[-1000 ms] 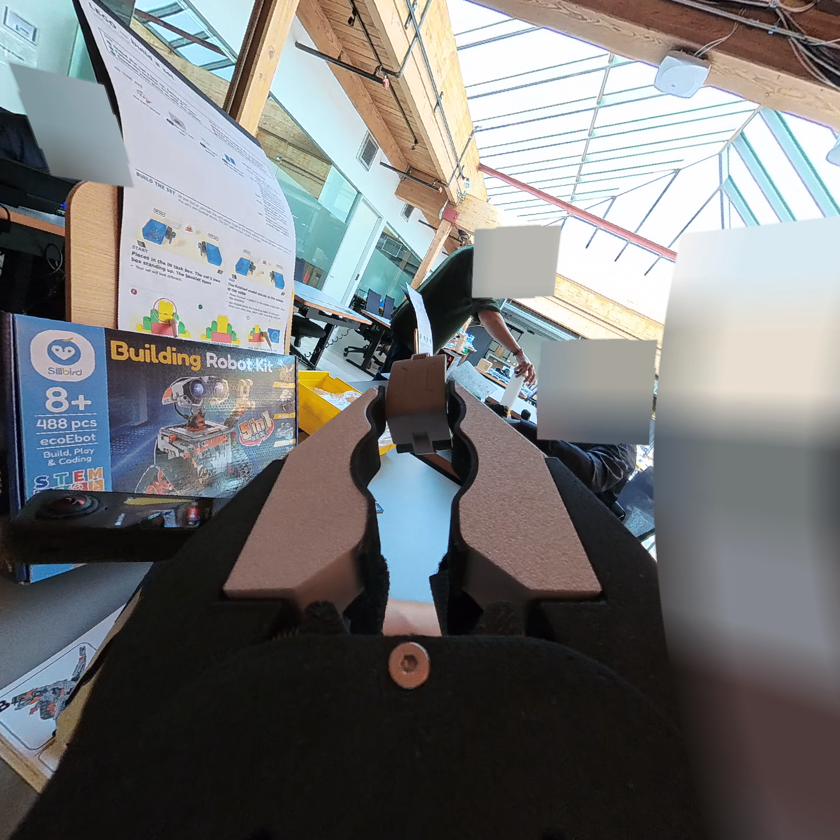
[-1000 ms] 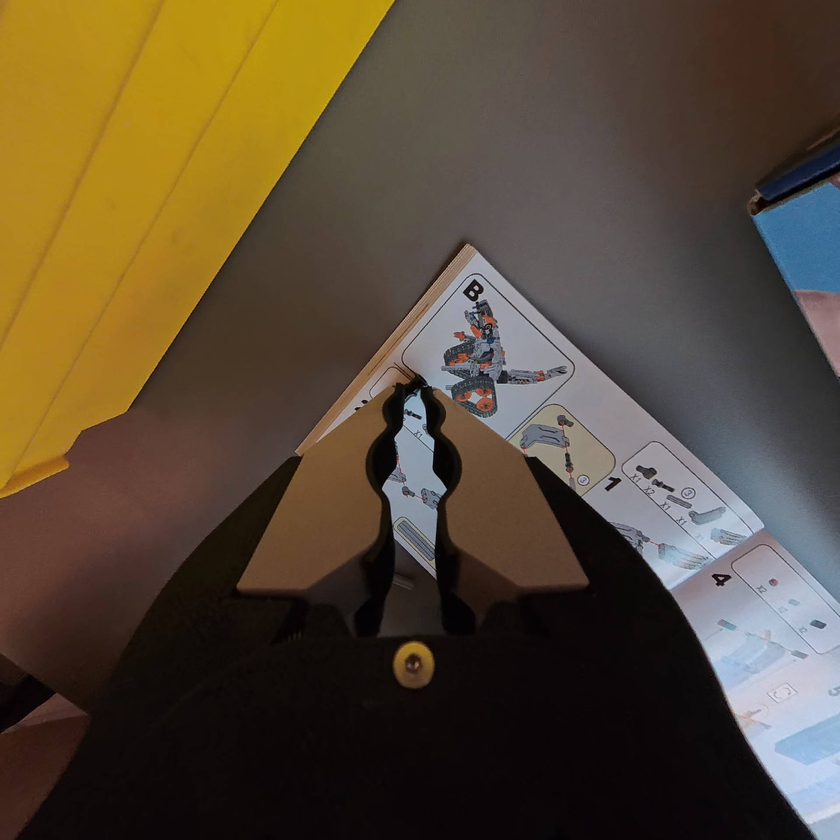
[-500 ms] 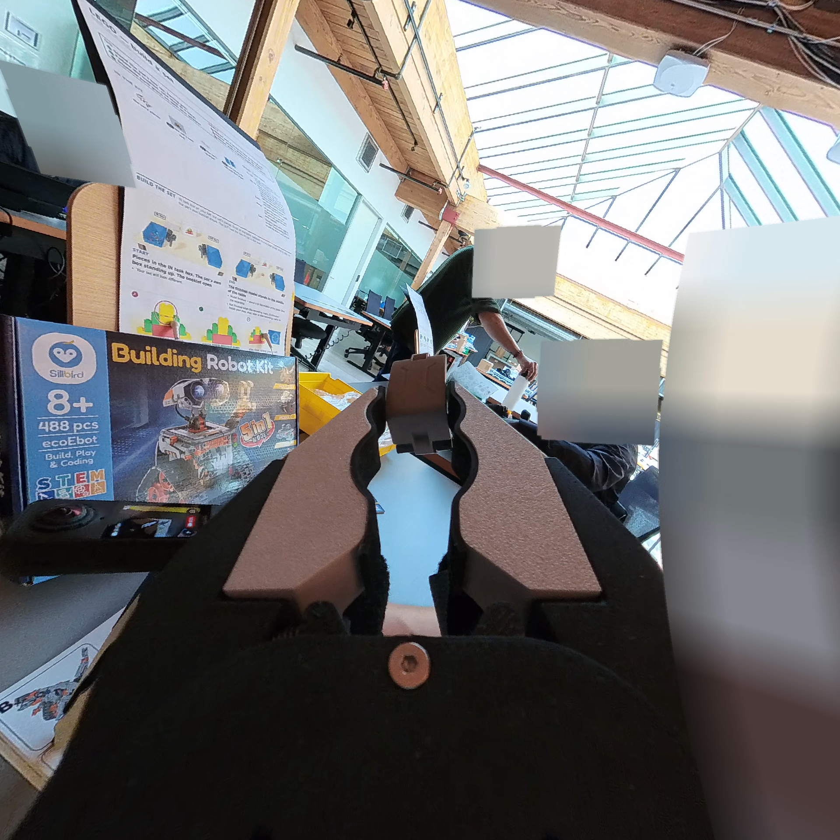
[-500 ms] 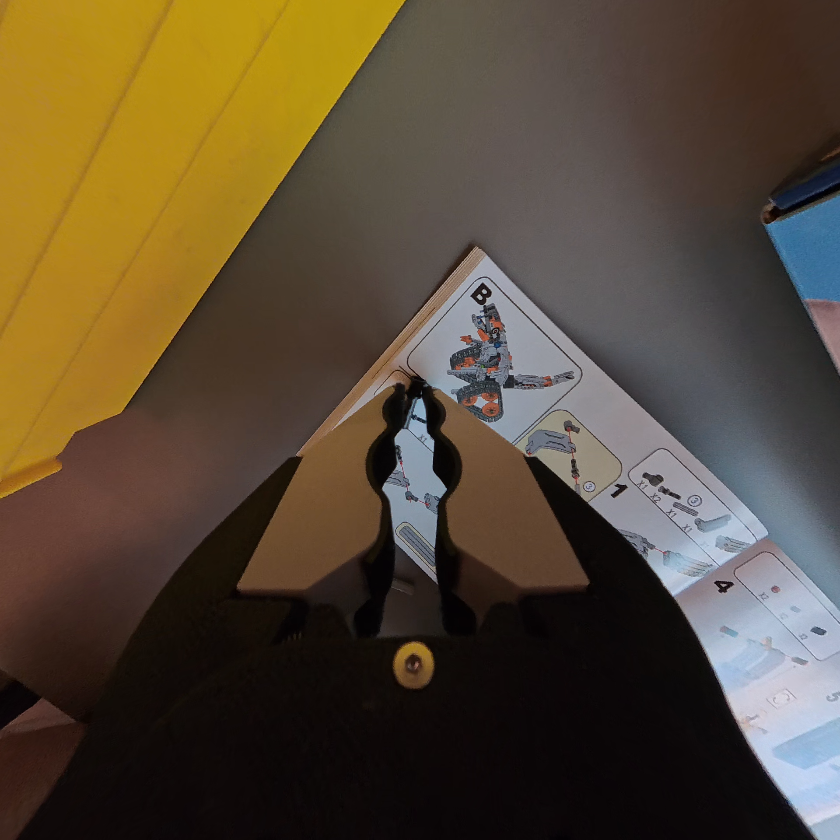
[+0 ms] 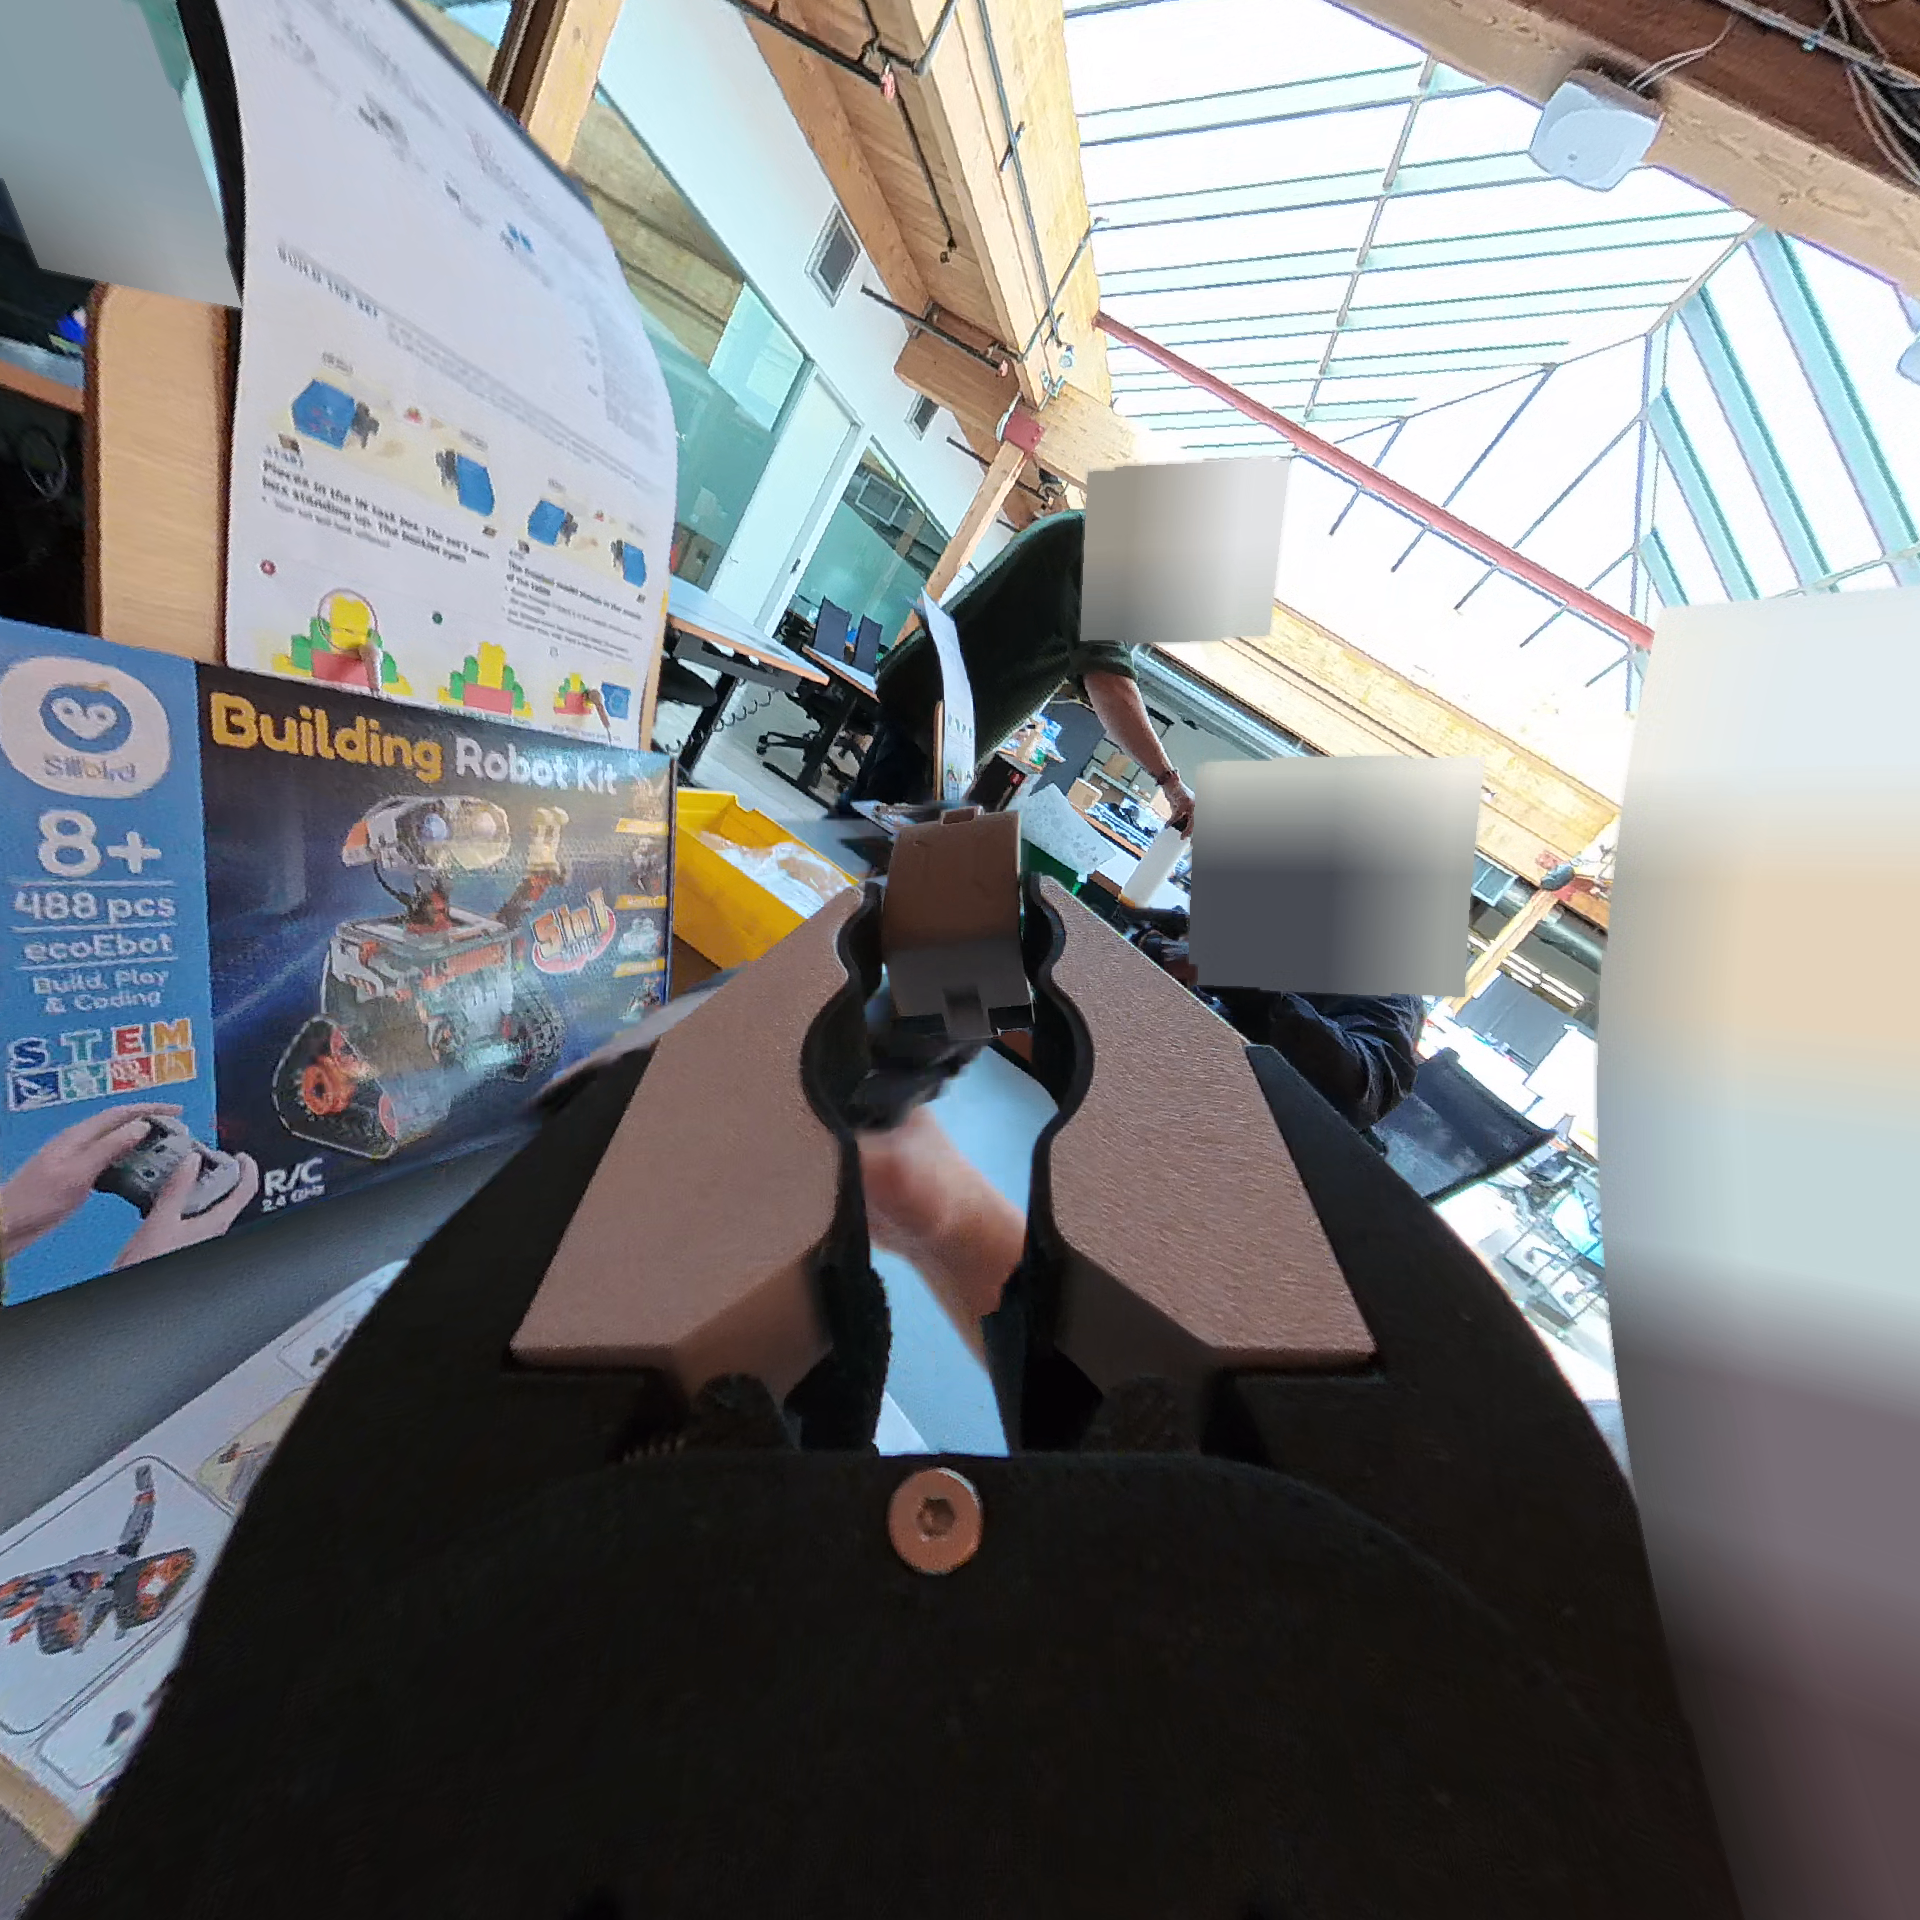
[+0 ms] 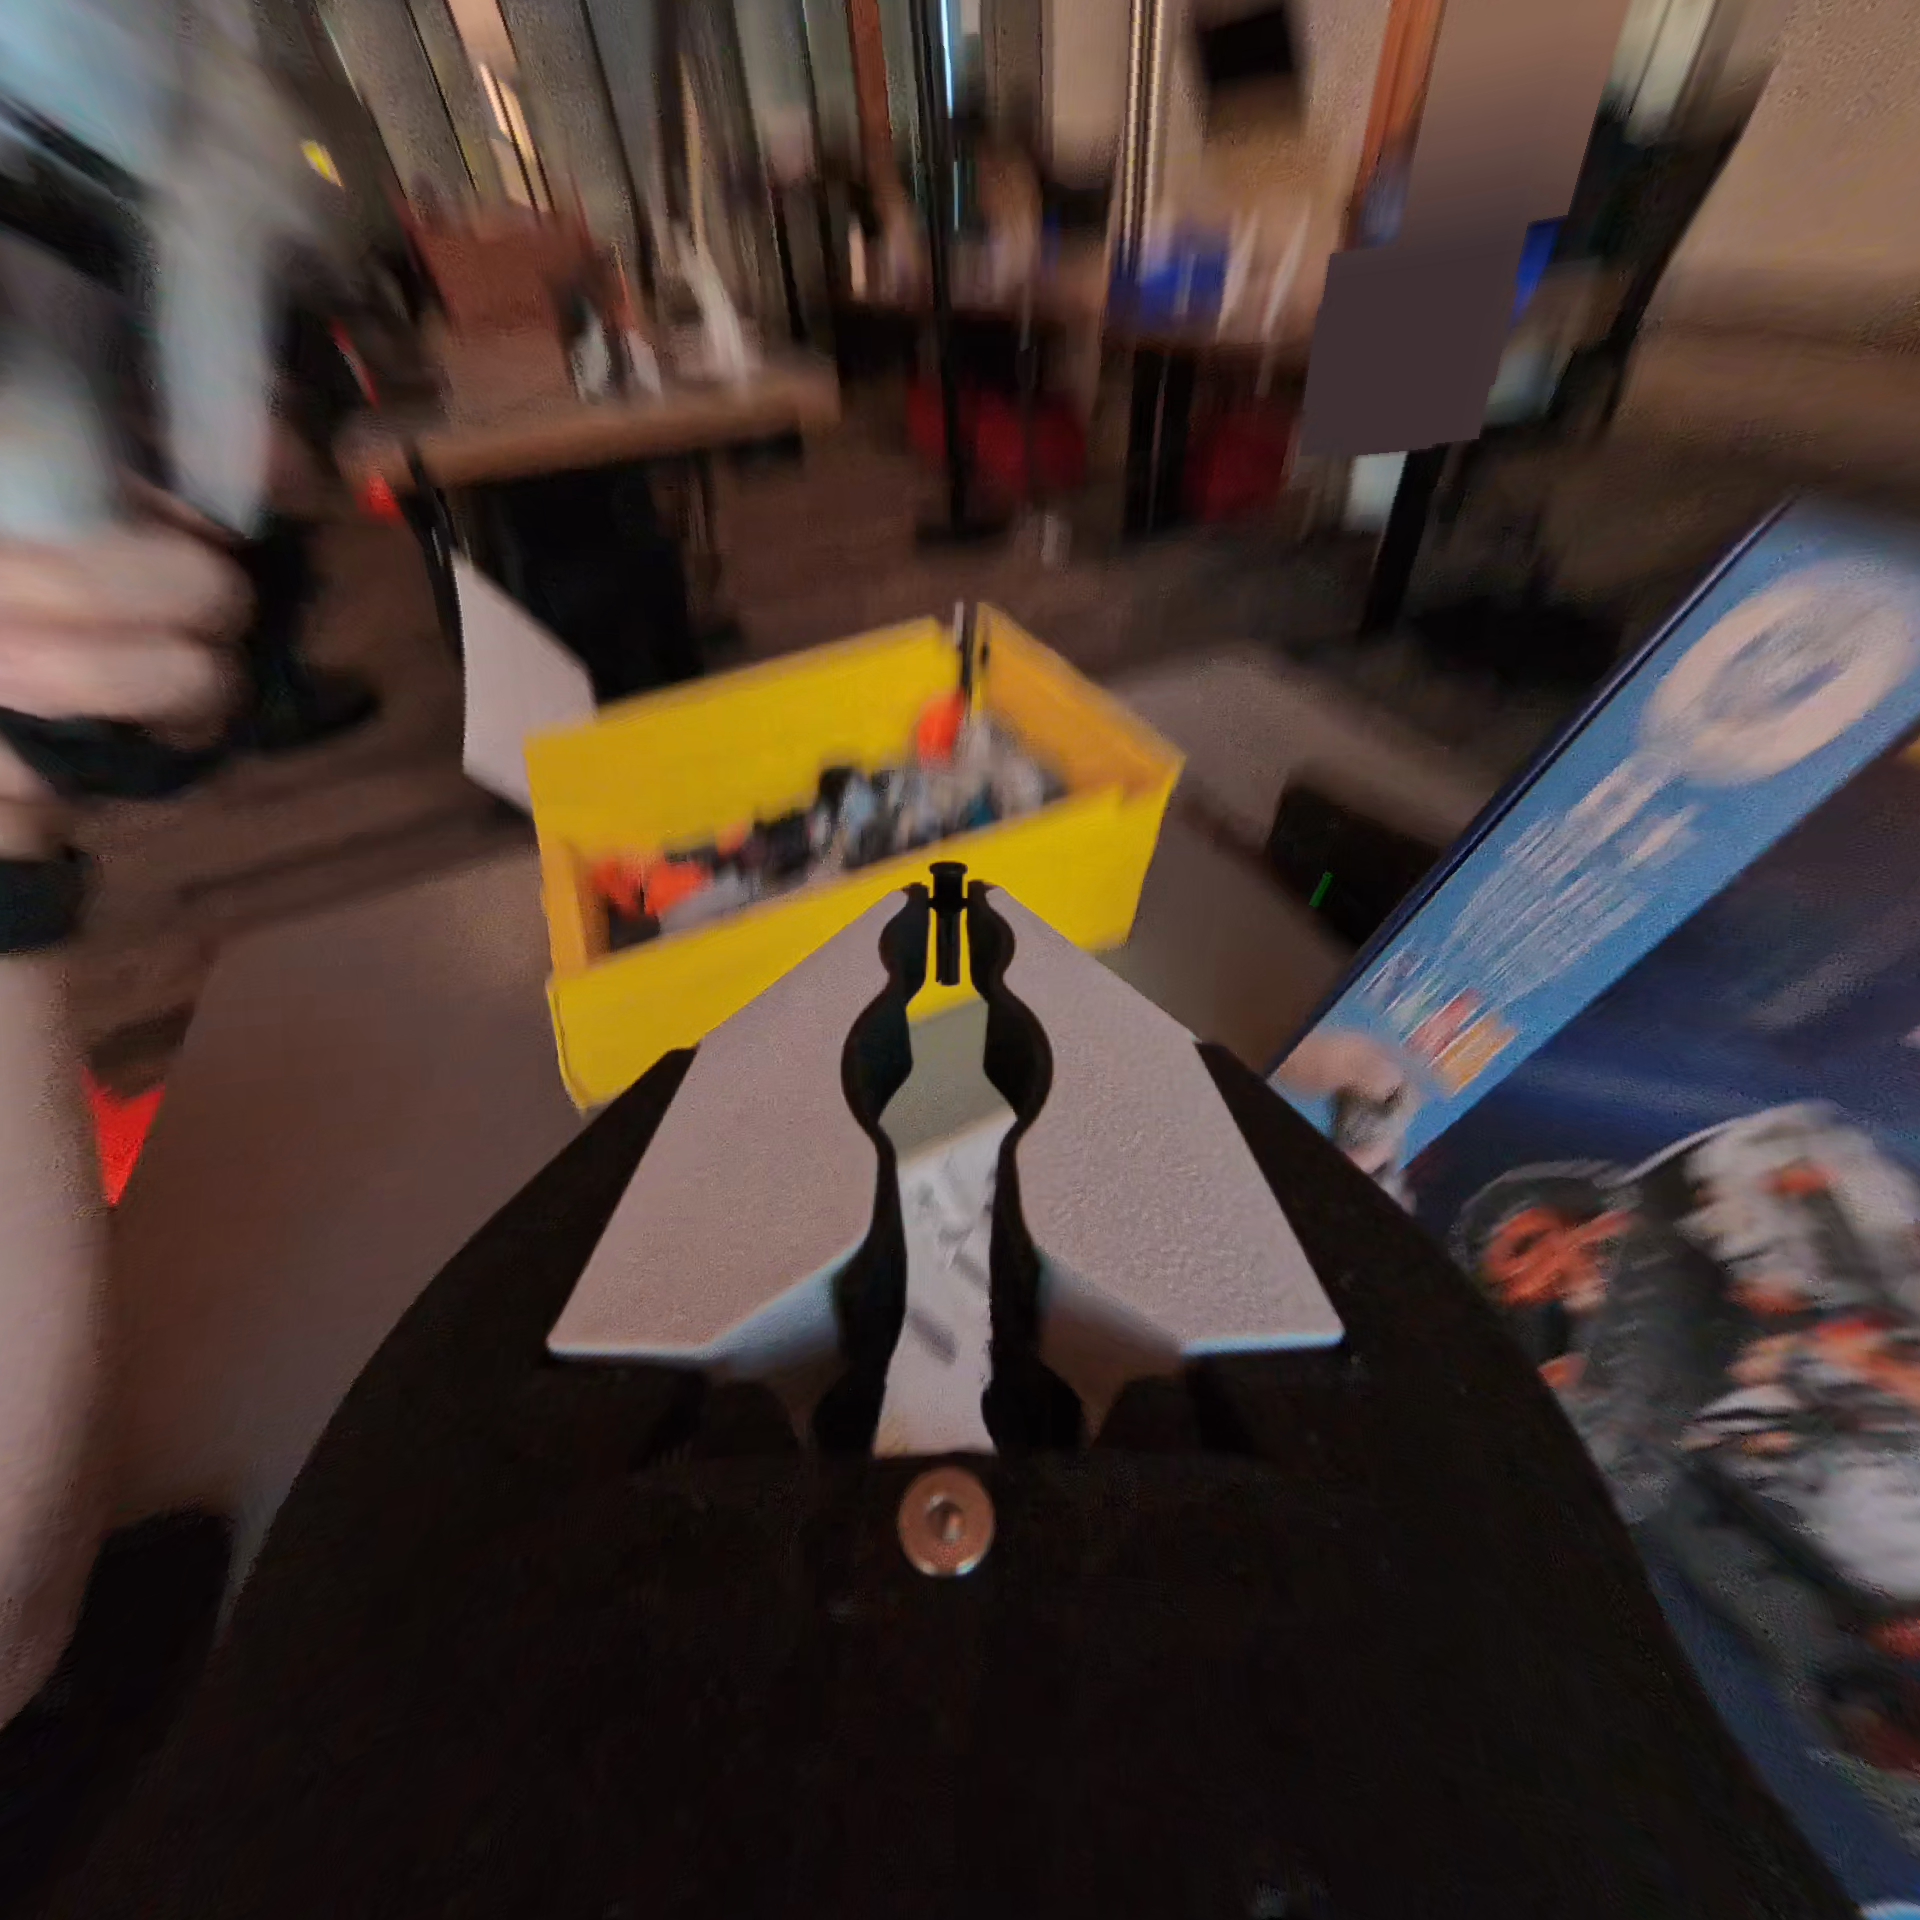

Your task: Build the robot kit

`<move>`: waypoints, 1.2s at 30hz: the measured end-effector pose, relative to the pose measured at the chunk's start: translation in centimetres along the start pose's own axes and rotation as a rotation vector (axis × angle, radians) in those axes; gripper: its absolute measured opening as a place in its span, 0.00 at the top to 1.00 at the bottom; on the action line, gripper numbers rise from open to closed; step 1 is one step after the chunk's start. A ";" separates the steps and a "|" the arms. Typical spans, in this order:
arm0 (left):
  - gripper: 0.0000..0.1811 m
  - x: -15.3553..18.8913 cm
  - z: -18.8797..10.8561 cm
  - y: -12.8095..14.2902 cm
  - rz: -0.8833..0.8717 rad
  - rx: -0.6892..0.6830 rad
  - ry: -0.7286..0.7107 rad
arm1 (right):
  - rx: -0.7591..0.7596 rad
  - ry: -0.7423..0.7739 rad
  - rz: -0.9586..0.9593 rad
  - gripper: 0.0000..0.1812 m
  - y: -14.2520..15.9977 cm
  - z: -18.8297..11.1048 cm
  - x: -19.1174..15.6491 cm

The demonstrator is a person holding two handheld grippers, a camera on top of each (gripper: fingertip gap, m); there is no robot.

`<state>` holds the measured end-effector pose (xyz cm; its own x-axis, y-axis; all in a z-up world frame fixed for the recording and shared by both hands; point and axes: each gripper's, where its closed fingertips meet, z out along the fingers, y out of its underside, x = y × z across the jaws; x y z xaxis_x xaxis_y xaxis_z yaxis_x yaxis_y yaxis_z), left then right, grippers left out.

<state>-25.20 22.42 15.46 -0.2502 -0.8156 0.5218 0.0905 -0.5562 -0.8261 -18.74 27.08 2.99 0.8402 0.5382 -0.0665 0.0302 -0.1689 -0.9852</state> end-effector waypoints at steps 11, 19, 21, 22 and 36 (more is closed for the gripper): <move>0.87 2.1 9.0 4.6 -0.090 -0.206 0.191 | 0.515 -0.075 -0.273 0.97 -13.1 -21.2 -4.9; 0.87 1.1 16.1 9.4 -0.201 -0.319 0.196 | 0.604 -0.032 -0.343 0.98 -10.9 -22.9 -1.4; 0.87 0.5 16.7 10.4 -0.209 -0.340 0.162 | 0.608 -0.050 -0.256 0.98 -10.5 -23.0 -0.3; 0.87 0.1 16.8 10.8 -0.211 -0.351 0.137 | 0.591 -0.048 -0.234 0.98 -10.1 -22.7 0.2; 0.87 0.2 15.6 11.1 -0.309 -0.382 0.191 | 0.520 -0.141 -0.164 0.98 -7.3 -18.8 0.1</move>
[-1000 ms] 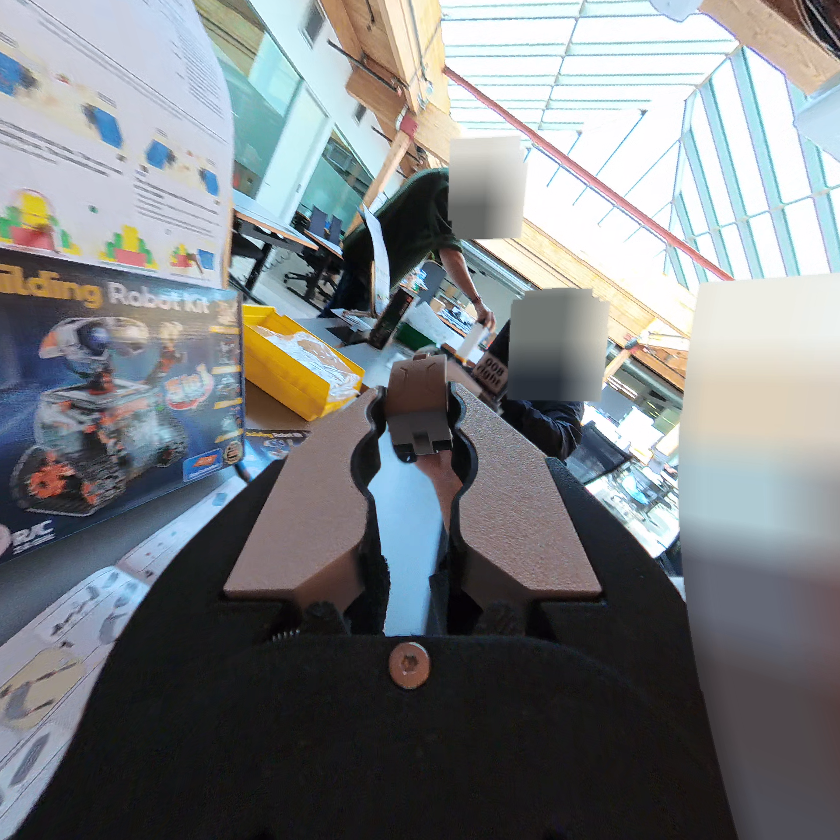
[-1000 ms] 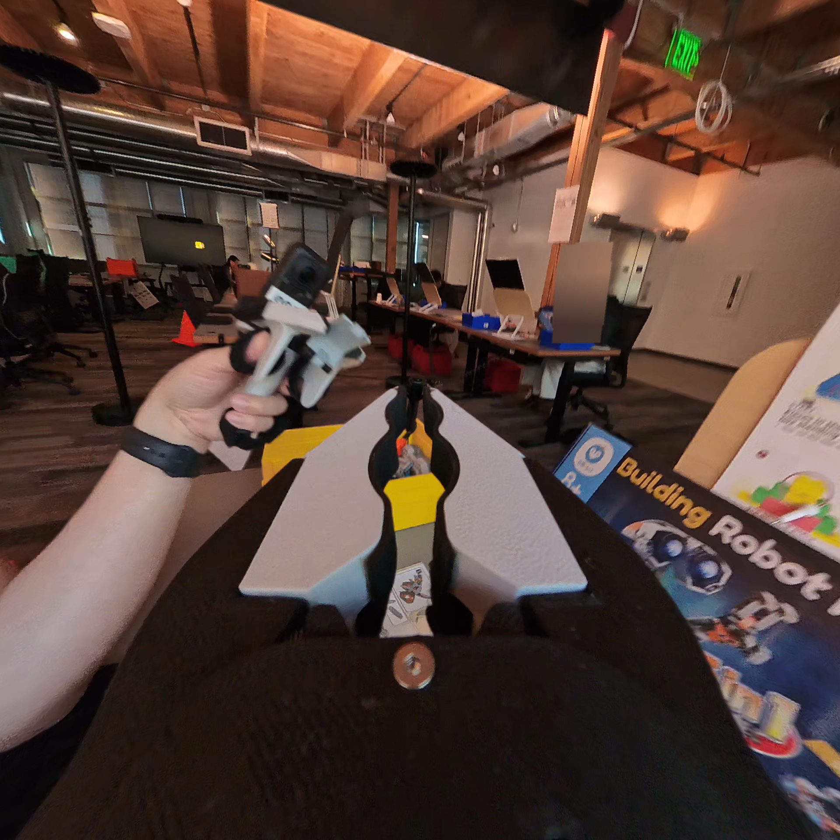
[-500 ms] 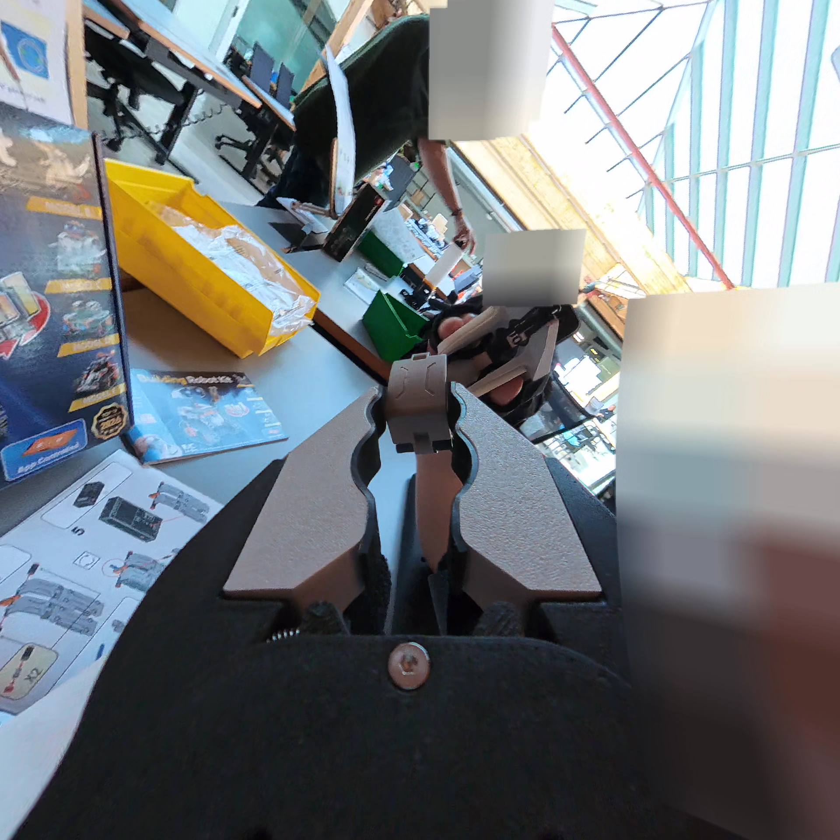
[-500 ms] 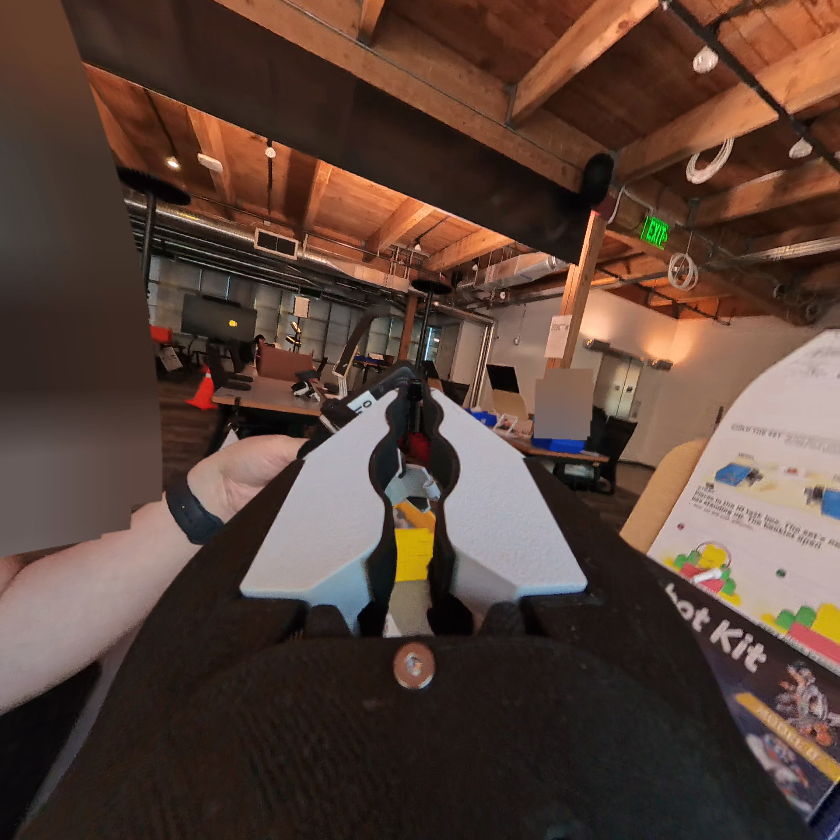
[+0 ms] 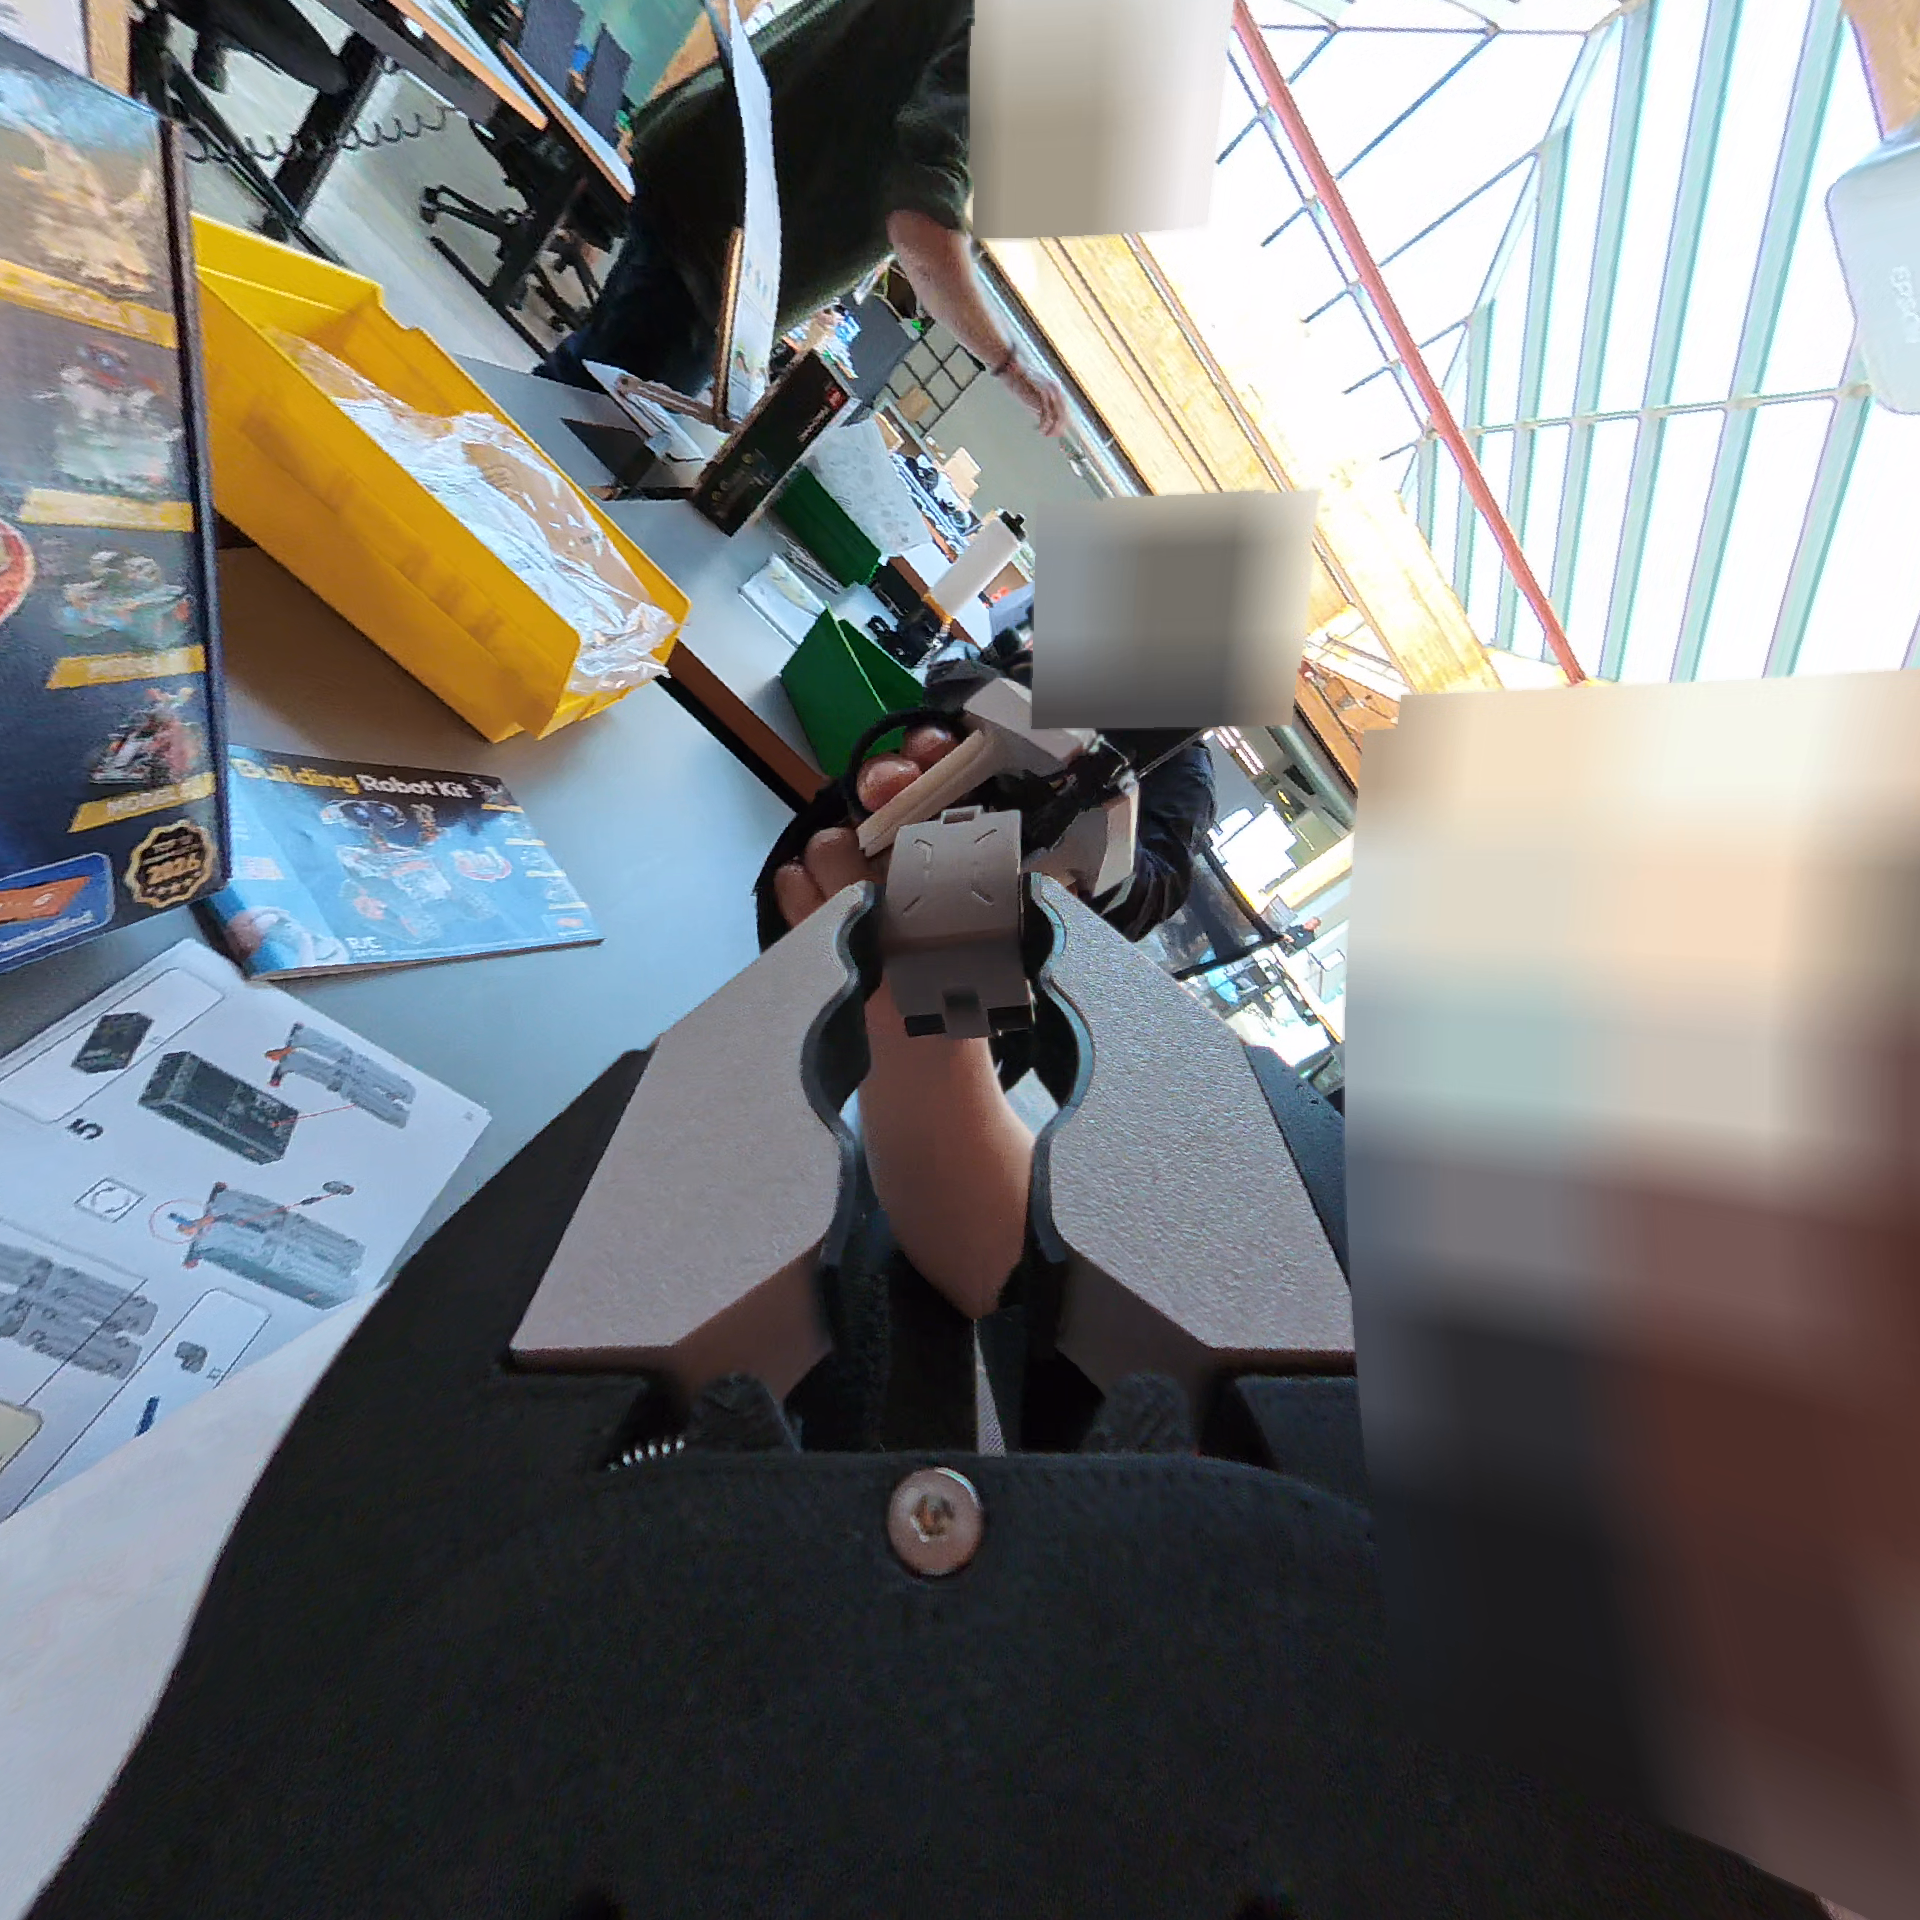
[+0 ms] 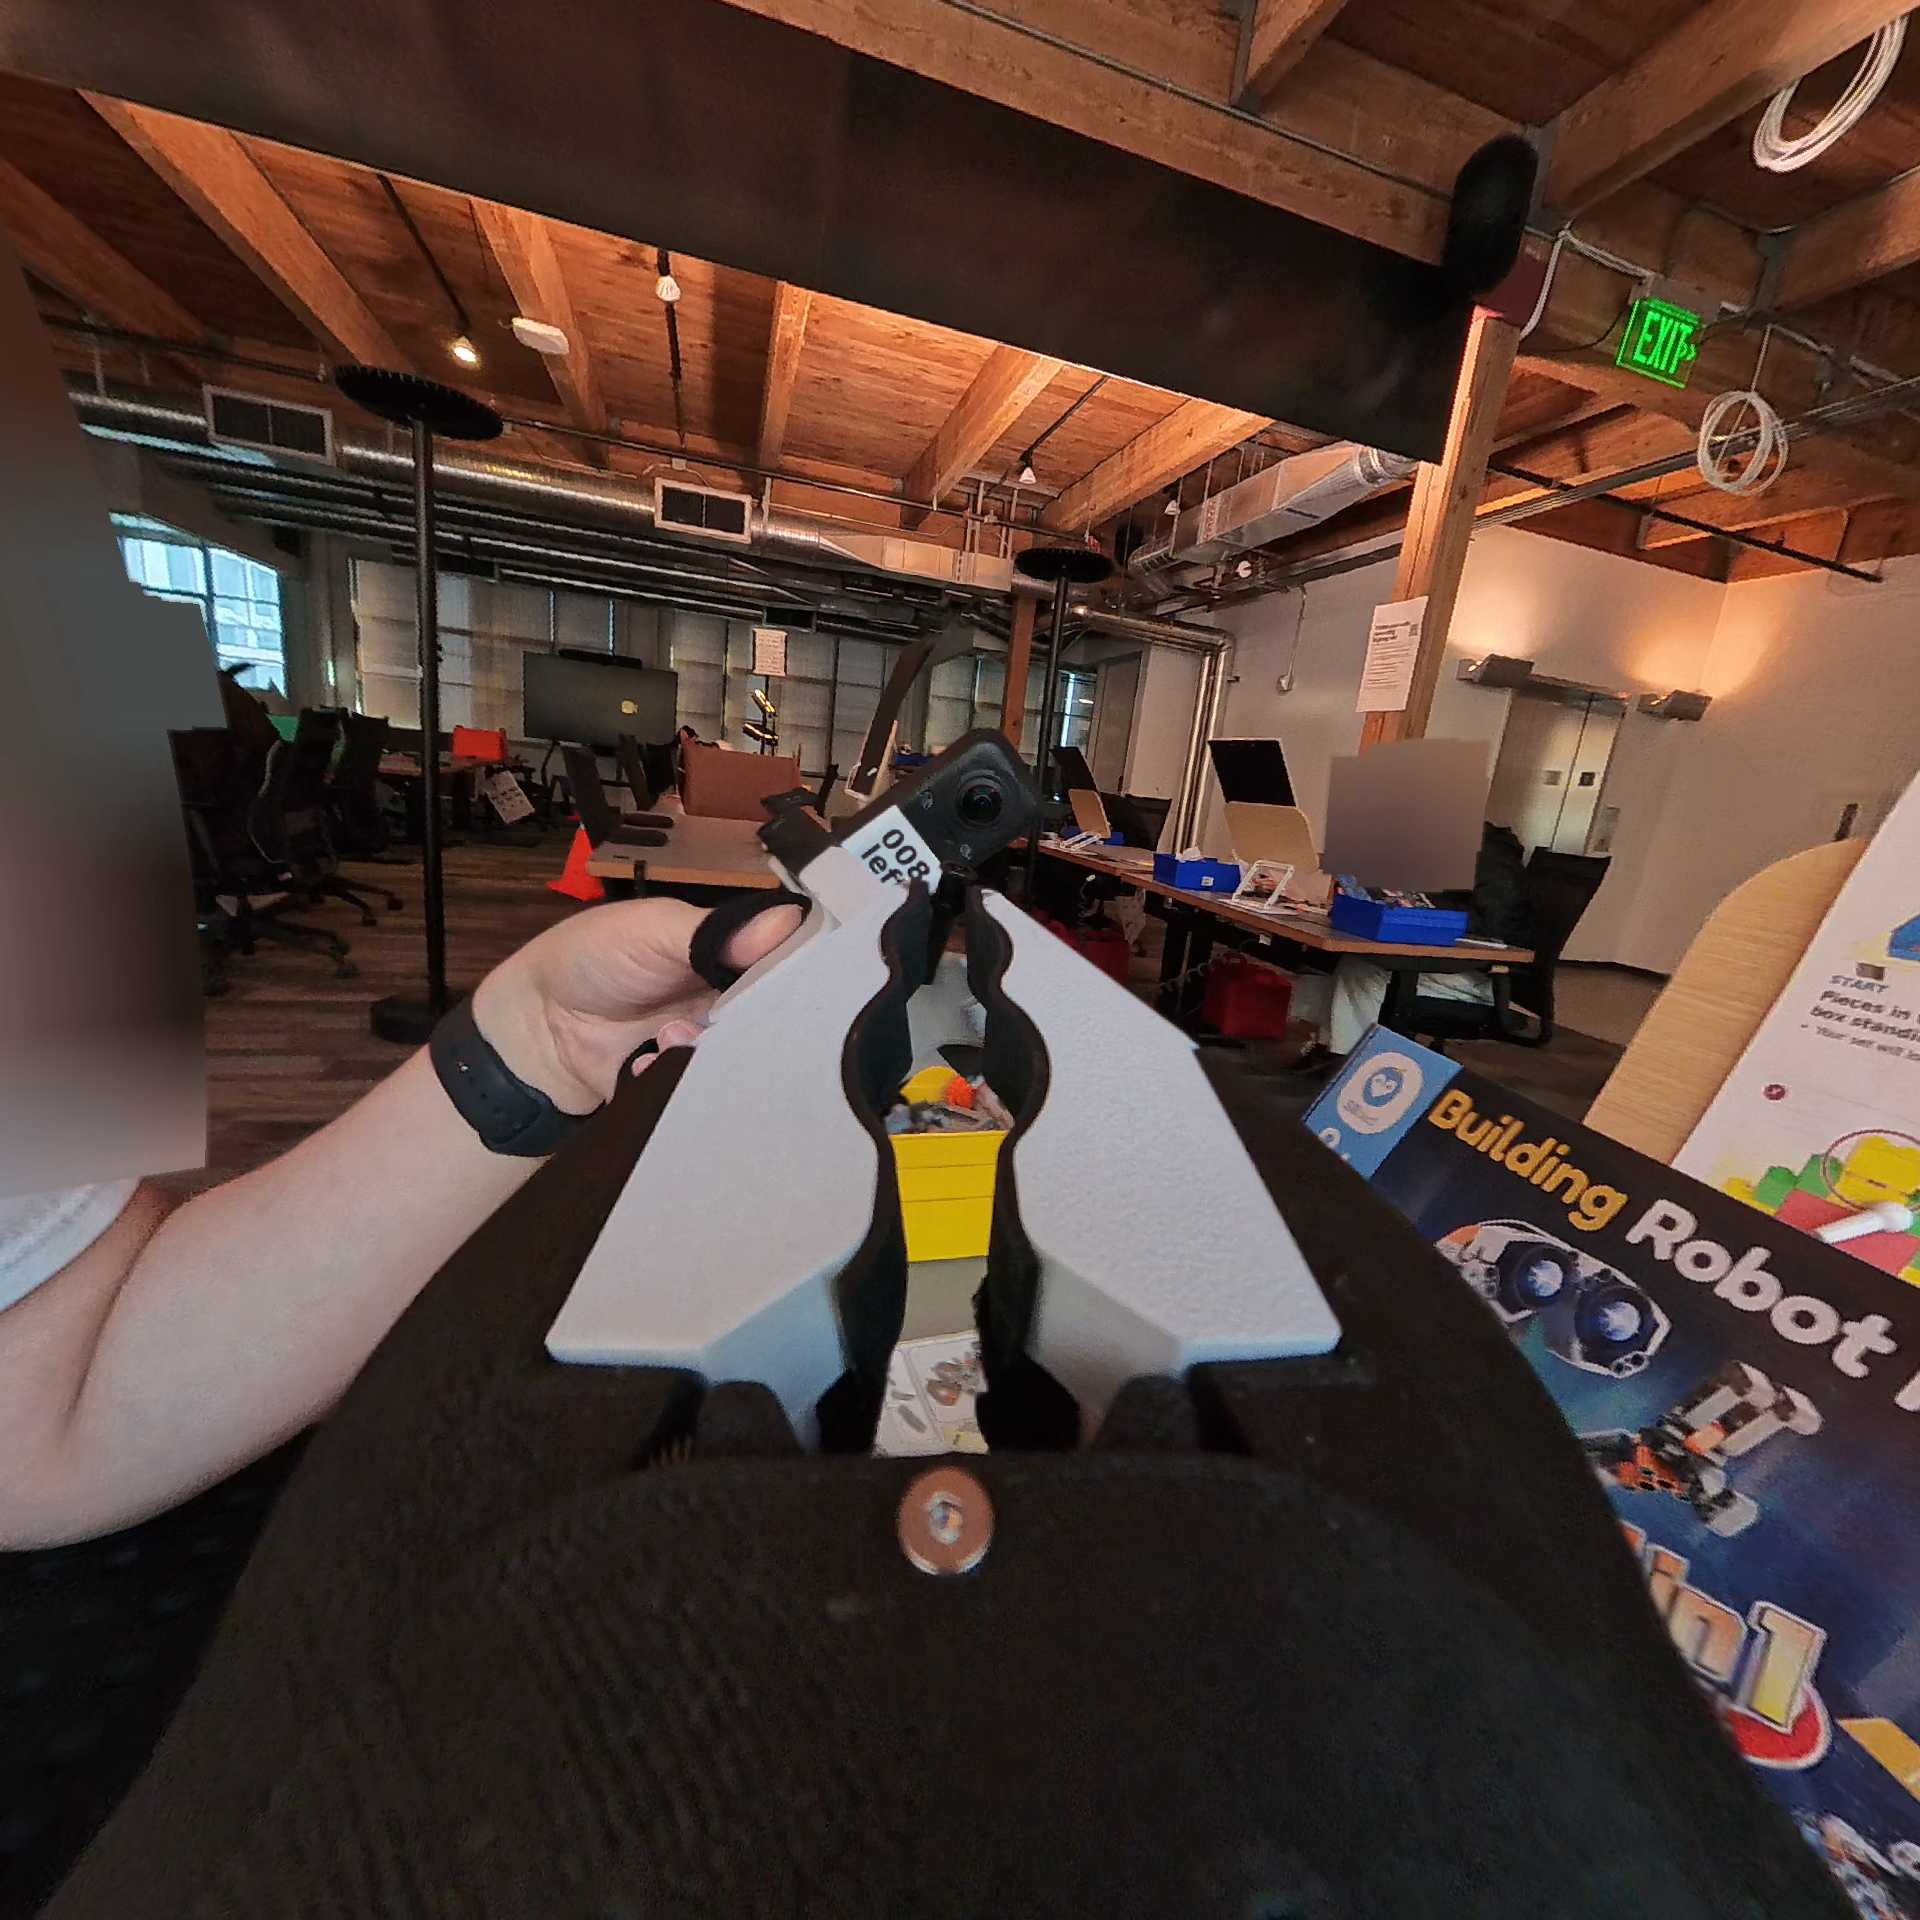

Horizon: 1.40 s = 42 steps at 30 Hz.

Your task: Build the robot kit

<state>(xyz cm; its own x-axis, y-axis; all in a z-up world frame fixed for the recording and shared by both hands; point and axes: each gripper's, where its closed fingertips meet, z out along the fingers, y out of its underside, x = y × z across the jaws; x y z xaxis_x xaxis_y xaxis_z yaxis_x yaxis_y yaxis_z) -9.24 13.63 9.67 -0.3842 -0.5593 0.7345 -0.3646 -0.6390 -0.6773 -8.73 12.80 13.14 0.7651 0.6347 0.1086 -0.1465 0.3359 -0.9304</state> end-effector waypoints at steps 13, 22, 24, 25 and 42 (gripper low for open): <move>0.87 -1.9 1.6 0.7 -0.085 -0.047 0.023 | -0.163 0.079 -0.173 0.98 1.7 -1.3 1.7; 0.86 -2.8 1.8 0.8 -0.125 -0.051 0.034 | -0.183 0.055 -0.122 0.98 2.8 -1.4 2.1; 0.87 -3.0 1.8 0.8 -0.129 -0.050 0.032 | -0.197 0.045 -0.123 0.98 3.1 -1.3 2.0; 0.87 -3.0 1.7 0.8 -0.132 -0.051 0.033 | -0.202 0.050 -0.129 0.98 3.2 -1.2 2.1; 0.87 -4.7 1.6 0.7 -0.181 -0.031 0.008 | -0.202 0.049 -0.105 0.98 4.8 -1.4 3.0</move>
<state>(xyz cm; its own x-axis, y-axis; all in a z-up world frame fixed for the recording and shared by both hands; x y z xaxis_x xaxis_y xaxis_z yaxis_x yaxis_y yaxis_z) -6.29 15.01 5.82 -0.3161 -0.4324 0.8444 -0.4543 -0.7124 -0.5349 -6.29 15.32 8.52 0.7998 0.5675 0.1956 0.0596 0.2491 -0.9667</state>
